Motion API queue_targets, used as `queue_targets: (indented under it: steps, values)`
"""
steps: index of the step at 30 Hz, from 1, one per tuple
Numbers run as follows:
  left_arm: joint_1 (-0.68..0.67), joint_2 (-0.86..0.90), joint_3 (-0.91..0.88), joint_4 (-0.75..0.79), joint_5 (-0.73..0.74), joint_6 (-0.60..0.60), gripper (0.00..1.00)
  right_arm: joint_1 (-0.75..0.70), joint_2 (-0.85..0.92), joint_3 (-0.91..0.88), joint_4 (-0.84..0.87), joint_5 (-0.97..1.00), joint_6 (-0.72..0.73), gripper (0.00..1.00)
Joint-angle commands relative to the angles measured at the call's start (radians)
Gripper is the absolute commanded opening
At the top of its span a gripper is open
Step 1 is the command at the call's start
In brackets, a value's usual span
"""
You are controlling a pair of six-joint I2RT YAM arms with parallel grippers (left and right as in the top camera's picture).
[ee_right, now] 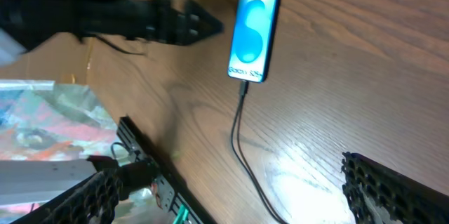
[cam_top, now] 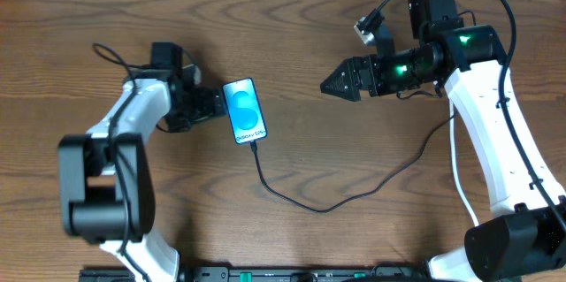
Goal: Plug charger to phone and switch on socket
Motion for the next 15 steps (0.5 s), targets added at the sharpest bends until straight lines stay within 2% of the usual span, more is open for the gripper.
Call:
queue_targets:
  steps: [1,6,15]
  values:
    - [0.023,-0.198,-0.002,-0.036,-0.059,0.003,0.92,0.003,-0.014,0.005,-0.019,0.043,-0.015,0.99]
    - [0.011,-0.414,-0.002,-0.143,-0.058,0.003,0.92,0.003,-0.014,0.005,-0.024,0.046,-0.011,0.99]
    - [-0.077,-0.74,-0.002,-0.46,-0.054,-0.003,0.92,0.003,-0.014,0.005,-0.015,0.16,0.012,0.99]
